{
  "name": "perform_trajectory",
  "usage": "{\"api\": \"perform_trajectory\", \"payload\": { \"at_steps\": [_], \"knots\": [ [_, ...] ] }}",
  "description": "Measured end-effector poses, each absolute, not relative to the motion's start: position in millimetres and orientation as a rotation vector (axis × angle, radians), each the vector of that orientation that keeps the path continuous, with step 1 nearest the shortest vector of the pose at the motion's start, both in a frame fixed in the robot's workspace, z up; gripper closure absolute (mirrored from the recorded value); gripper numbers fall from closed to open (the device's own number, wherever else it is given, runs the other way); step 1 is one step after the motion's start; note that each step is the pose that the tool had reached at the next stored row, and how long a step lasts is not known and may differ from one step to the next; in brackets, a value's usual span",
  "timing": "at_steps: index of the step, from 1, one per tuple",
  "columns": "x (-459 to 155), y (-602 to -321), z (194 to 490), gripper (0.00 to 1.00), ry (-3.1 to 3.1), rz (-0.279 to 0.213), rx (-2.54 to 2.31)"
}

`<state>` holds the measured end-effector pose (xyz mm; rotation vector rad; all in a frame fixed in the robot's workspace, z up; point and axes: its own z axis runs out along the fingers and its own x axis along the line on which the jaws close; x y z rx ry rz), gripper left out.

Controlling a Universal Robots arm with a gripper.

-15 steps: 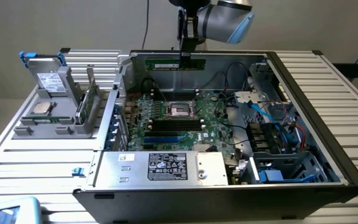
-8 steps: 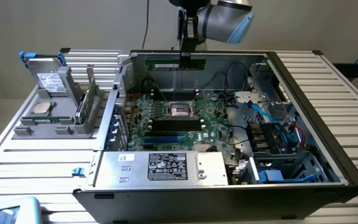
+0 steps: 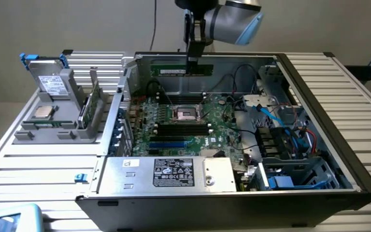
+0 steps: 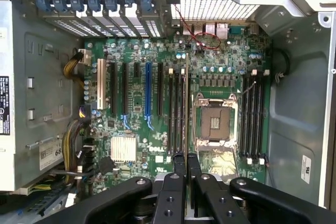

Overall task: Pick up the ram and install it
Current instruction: 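Insert the ram into the slot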

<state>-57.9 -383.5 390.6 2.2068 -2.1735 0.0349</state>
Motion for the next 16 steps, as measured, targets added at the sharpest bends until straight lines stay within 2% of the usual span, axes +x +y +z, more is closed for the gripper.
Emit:
{"api": "perform_trajectory", "payload": {
  "at_steps": [16],
  "knots": [
    [-57.1, -383.5, 361.6, 0.87, -2.174, 0.033, 2.209]
  ]
}}
